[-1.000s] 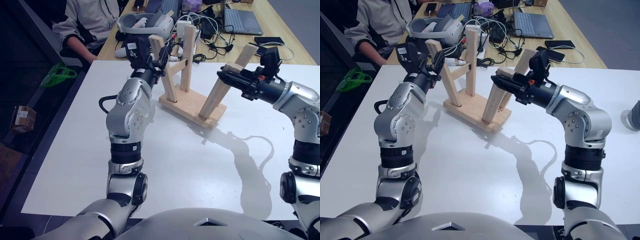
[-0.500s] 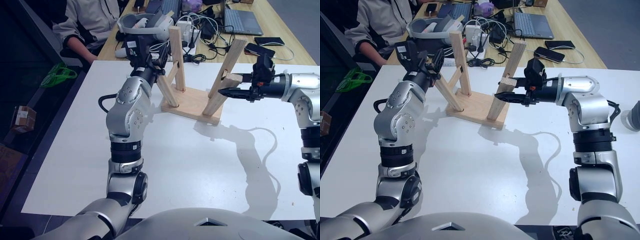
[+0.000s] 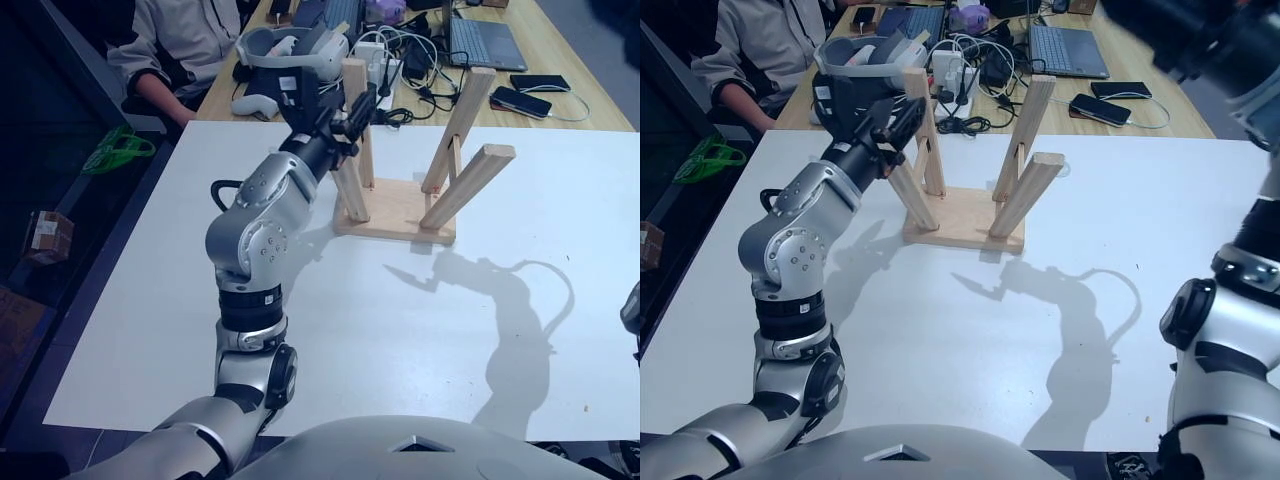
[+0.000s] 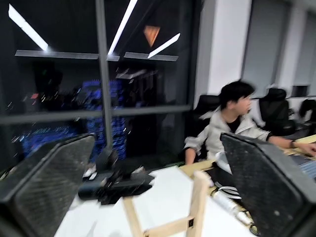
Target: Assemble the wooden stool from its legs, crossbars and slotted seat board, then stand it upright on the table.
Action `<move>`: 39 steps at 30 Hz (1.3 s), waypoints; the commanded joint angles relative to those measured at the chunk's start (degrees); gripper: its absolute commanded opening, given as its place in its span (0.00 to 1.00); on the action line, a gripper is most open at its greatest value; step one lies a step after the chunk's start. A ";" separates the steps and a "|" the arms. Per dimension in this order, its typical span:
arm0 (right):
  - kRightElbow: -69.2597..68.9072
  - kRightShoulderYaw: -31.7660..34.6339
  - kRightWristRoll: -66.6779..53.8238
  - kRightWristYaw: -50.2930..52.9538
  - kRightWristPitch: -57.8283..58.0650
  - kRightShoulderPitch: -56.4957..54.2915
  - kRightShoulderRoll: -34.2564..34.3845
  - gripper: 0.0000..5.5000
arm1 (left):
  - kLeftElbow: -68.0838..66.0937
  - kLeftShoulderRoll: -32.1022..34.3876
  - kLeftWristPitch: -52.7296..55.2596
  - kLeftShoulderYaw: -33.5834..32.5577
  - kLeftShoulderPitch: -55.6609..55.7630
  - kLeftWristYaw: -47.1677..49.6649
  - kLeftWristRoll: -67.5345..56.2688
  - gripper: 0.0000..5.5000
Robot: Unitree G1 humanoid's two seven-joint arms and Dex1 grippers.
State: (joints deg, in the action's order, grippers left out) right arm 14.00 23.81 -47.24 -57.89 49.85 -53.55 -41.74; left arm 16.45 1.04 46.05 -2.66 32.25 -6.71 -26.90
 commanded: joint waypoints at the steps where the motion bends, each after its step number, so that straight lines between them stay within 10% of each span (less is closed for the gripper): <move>1: 2.45 6.23 -3.82 6.86 3.74 -1.41 -1.52 0.89 | 3.38 0.14 4.04 3.46 -1.85 -1.77 -2.06 0.53; 7: -2.38 5.16 -2.45 4.14 6.04 15.45 -4.92 0.89 | 5.49 1.60 5.86 4.95 -2.69 -2.77 -2.91 0.53; 17: 3.45 10.79 -0.96 6.25 4.41 24.08 -7.39 0.89 | 5.08 4.33 8.91 -11.19 4.04 -3.61 -16.74 0.53; 23: -2.49 0.85 3.59 -8.17 4.35 38.22 -15.65 0.89 | 2.73 21.46 16.90 -23.57 -2.37 -14.22 -31.44 0.53; 30: -3.68 -16.25 19.23 -11.26 -16.27 37.92 -11.51 0.89 | 5.47 42.48 9.67 0.01 -18.48 -37.41 -15.84 0.53; 39: 23.90 -29.64 35.57 -12.36 -42.84 18.14 3.52 0.89 | -6.77 30.38 -3.36 18.22 -3.35 -37.29 0.69 0.53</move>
State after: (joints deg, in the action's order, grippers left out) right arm 33.08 -4.57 -13.97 -69.54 10.26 -31.29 -39.70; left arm 12.07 32.43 44.59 12.64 26.88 -43.18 -29.22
